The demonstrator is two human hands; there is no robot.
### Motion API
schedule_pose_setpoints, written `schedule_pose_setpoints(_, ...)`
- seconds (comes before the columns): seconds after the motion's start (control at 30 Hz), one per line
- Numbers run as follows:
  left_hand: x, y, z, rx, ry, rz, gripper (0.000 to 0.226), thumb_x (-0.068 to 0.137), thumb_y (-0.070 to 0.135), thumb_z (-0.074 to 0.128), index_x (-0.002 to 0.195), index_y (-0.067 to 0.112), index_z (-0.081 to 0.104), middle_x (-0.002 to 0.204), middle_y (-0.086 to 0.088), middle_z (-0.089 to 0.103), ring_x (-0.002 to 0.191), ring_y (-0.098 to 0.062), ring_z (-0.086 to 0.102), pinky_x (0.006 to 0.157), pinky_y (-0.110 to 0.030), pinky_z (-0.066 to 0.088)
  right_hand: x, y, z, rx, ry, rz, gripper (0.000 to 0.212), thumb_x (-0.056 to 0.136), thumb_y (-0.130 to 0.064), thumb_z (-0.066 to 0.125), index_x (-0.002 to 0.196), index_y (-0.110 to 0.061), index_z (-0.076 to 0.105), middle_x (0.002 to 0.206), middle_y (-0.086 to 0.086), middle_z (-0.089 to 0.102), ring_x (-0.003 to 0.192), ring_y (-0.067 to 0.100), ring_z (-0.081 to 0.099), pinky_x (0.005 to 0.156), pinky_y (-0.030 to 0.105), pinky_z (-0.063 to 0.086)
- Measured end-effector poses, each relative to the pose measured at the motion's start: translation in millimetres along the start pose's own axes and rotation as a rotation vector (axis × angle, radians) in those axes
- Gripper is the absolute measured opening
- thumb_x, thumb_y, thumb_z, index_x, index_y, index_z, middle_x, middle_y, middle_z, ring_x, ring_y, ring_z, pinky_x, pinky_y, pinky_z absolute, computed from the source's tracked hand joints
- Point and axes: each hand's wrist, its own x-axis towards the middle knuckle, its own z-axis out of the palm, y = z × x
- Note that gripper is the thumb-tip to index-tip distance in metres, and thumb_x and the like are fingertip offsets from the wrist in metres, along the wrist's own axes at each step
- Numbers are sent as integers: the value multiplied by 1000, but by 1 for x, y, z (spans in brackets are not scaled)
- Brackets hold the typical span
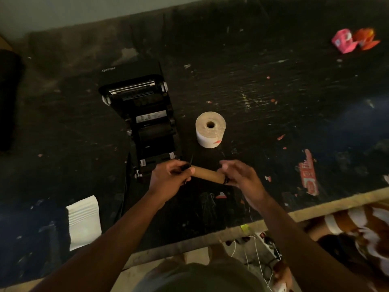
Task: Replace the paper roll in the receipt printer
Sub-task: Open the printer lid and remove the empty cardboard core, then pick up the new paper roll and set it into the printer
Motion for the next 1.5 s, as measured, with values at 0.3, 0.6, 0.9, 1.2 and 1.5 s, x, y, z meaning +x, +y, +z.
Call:
schedule_pose_setpoints(0.3, 7, 17, 6, 158, 13, 104, 24, 89, 22, 80, 111, 15, 78, 89, -4, 82, 83, -20, 80, 79, -41, 65, -34, 45, -60, 146, 79, -68, 49, 69, -43, 90, 110, -18, 79, 108, 18, 76, 102, 37, 73, 94, 49, 56)
schedule_pose_setpoints(0.6, 44, 29, 59, 816, -247, 226, 29, 88, 36, 78, 115, 25, 75, 107, 3, 78, 96, -11, 72, 88, -35, 58, -39, 50, -107, 229, 313, 11, 26, 89, -10, 74, 115, -14, 74, 107, 7, 79, 107, 30, 74, 101, 50, 54)
schedule_pose_setpoints(0.9, 66, 34, 91, 1104, -268, 196, 46, 88, 46, 75, 127, 24, 67, 121, -3, 73, 109, -21, 69, 93, -45, 58, -36, 52, -100, 288, 322, -3, 25, 91, -8, 72, 115, -12, 73, 107, 8, 79, 106, 31, 74, 96, 44, 57)
schedule_pose_setpoints(1.2, 92, 78, 71, 1149, 211, 523, 73, 71, 71, 73, 125, 25, 61, 136, -8, 42, 123, -29, 48, 87, -45, 55, -28, 62, -94, 205, 362, 3, 23, 89, -7, 75, 111, -12, 74, 109, 13, 78, 99, 28, 77, 85, 37, 60)
schedule_pose_setpoints(1.5, 125, 94, 89, 1212, 51, 294, 68, 73, 64, 79, 125, 21, 71, 150, -8, 37, 129, -33, 51, 92, -50, 55, -2, 73, -54, -338, 481, -97, 20, 88, -24, 78, 106, -31, 73, 101, -23, 64, 95, -4, 64, 81, 9, 53)
